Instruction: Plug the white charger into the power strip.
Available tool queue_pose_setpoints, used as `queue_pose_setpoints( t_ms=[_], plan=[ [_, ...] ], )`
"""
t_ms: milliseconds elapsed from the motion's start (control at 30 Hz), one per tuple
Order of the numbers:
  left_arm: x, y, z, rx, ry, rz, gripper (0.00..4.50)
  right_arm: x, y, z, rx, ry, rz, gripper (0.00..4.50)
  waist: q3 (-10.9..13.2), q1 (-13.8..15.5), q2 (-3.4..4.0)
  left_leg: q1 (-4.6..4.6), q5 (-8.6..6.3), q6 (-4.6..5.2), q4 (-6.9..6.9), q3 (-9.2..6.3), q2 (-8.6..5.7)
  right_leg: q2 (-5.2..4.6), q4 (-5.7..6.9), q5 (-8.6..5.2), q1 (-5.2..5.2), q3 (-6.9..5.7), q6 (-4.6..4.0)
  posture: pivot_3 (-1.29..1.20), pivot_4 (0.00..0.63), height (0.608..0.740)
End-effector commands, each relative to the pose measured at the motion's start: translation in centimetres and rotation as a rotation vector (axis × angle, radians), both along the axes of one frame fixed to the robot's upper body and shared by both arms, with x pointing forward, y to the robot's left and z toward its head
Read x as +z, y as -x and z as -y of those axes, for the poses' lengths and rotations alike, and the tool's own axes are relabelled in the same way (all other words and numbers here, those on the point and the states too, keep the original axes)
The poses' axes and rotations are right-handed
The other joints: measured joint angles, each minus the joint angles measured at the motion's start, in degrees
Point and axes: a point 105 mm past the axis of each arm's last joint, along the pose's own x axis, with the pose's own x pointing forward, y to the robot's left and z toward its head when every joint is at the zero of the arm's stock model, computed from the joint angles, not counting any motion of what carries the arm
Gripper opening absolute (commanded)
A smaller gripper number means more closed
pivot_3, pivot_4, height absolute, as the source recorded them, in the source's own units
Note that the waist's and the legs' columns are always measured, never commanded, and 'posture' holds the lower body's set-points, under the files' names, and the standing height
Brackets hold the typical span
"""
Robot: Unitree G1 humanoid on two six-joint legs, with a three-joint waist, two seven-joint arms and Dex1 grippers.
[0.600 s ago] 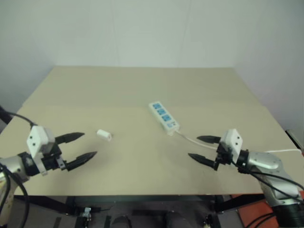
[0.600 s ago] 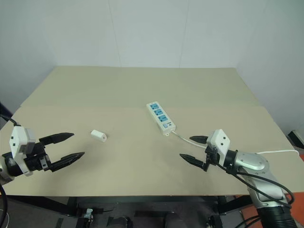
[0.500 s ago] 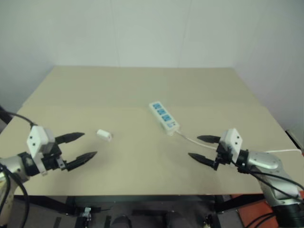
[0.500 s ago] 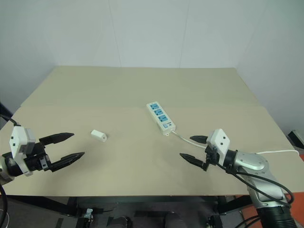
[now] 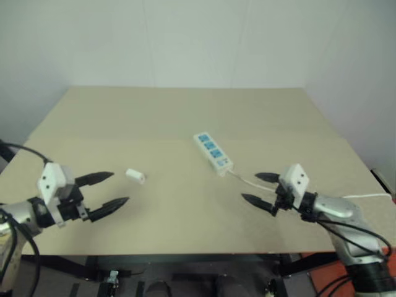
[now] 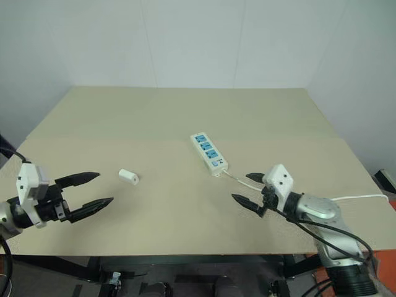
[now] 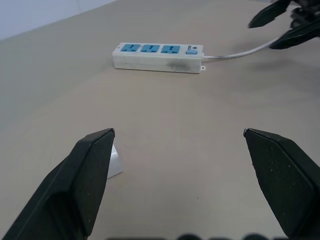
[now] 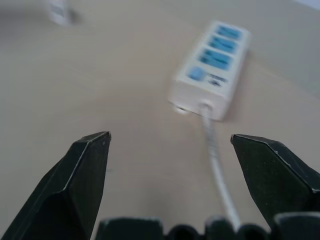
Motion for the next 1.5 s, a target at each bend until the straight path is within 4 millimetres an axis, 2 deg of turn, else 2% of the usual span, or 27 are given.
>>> queue_pose_setpoints(
  t_ms=[33, 133, 233, 400, 600, 633, 733, 833, 933, 1033, 1167, 1267, 1367, 1500],
  plan=[
    [0.8, -0.2, 0.1, -0.015, -0.005, 0.035, 4.50, -0.8, -1.7, -0.5, -0.110, 0.035, -0.022, 4.46, 0.00, 0.13, 0.01, 0.00, 0.00, 0.00, -0.01, -0.01, 0.00, 0.00, 0.01, 0.00, 0.01, -0.01, 0.00, 0.00, 0.150, 0.740],
    [0.9, -0.4, 0.2, -0.019, -0.006, 0.038, 4.50, -1.8, -2.2, -1.5, -0.110, 0.038, -0.088, 4.46, 0.01, 0.26, 0.01, -0.07, 0.00, 0.00, -0.02, -0.01, 0.00, 0.00, -0.02, -0.01, 0.00, -0.01, -0.02, 0.00, 0.150, 0.740],
    [0.9, -0.5, 0.4, -0.023, -0.006, 0.040, 4.50, -2.4, -2.9, -2.0, -0.129, 0.039, -0.133, 3.92, 0.01, 0.25, 0.01, -0.16, 0.00, 0.00, -0.02, -0.01, -0.01, -0.02, -0.06, -0.02, -0.02, -0.02, -0.02, 0.00, 0.150, 0.740],
    [0.8, -0.8, 0.5, -0.029, -0.004, 0.041, 4.50, -3.1, -3.8, -2.6, -0.152, 0.030, -0.179, 2.24, 0.00, 0.12, 0.01, -0.08, 0.00, 0.00, -0.02, -0.03, 0.00, -0.01, -0.01, -0.01, -0.01, -0.05, -0.02, 0.00, 0.150, 0.740],
    [0.8, -0.6, 0.4, -0.028, -0.006, 0.042, 4.50, -3.0, -2.3, -2.5, -0.054, 0.027, -0.178, 0.12, -0.01, 0.10, 0.01, -0.05, -0.01, 0.01, -0.03, -0.03, 0.02, 0.02, -0.02, -0.02, 0.03, -0.04, -0.03, 0.00, 0.150, 0.740],
    [0.8, -0.5, 0.5, -0.029, -0.005, 0.042, 4.50, -2.9, -2.1, -2.4, -0.040, 0.029, -0.171, 0.02, -0.01, 0.14, 0.01, -0.05, 0.00, 0.01, -0.03, -0.03, 0.02, 0.02, -0.03, -0.02, 0.03, -0.04, -0.03, 0.00, 0.150, 0.740],
    [0.8, -0.5, 0.5, -0.031, -0.006, 0.042, 4.50, -2.4, 0.1, -2.9, 0.148, 0.082, -0.036, 0.02, -0.01, 0.25, 0.01, -0.07, -0.01, 0.01, -0.04, -0.03, 0.02, 0.01, -0.04, -0.03, 0.02, -0.05, -0.02, 0.00, 0.150, 0.740],
    [0.8, -0.6, 0.6, -0.037, -0.005, 0.040, 4.50, -3.4, 1.9, -2.2, 0.244, 0.084, -0.020, 0.02, -0.01, 0.21, 0.01, -0.08, -0.01, 0.01, -0.04, -0.03, 0.01, 0.00, -0.05, -0.06, 0.06, -0.07, 0.01, 0.00, 0.150, 0.740],
    [0.8, -0.7, 0.8, -0.043, -0.001, 0.039, 4.50, -5.2, 2.5, -0.5, 0.257, 0.160, -0.076, 0.96, -0.01, -0.08, 0.01, 0.00, -0.01, 0.01, -0.01, -0.01, 0.01, 0.00, -0.02, -0.04, 0.09, -0.03, 0.03, 0.00, 0.150, 0.740],
    [0.6, -0.8, 0.7, -0.045, 0.001, 0.038, 4.50, -5.1, 2.0, 0.1, 0.231, 0.155, -0.057, 2.00, -0.03, 0.01, -0.02, 0.17, -0.01, 0.01, 0.02, 0.01, 0.02, 0.01, 0.02, -0.01, 0.22, -0.02, 0.04, 0.00, 0.150, 0.740],
    [0.7, -0.9, 0.7, -0.047, 0.003, 0.040, 4.50, -1.9, 1.9, -1.1, 0.220, -0.111, 0.027, 3.41, -0.03, 0.16, -0.02, 0.24, 0.00, 0.01, 0.01, -0.01, 0.02, 0.02, 0.03, -0.01, 0.27, -0.03, 0.03, 0.00, 0.150, 0.740],
    [0.7, -0.9, 0.7, -0.050, 0.005, 0.042, 4.50, -1.2, 1.9, -2.4, 0.191, -0.203, 0.043, 4.41, -0.02, 0.04, 0.00, 0.11, 0.00, 0.01, 0.00, -0.02, 0.02, 0.03, 0.03, -0.01, 0.17, -0.01, 0.02, 0.00, 0.150, 0.740],
    [0.6, -0.9, 0.8, -0.057, 0.008, 0.039, 4.50, -1.0, 1.2, -5.3, 0.060, -0.347, 0.074, 4.46, -0.03, 0.01, -0.01, -0.01, 0.00, 0.01, 0.00, -0.03, 0.03, 0.03, 0.02, -0.01, 0.08, -0.02, 0.02, 0.00, 0.150, 0.740],
    [0.6, -1.0, 0.7, -0.060, 0.007, 0.037, 4.50, -2.9, 0.2, -6.8, -0.069, -0.270, 0.091, 4.46, -0.02, 0.18, 0.04, -0.02, 0.00, 0.00, -0.05, -0.04, 0.06, 0.06, 0.05, -0.01, -0.01, -0.03, -0.01, 0.00, 0.150, 0.740]
  ],
)
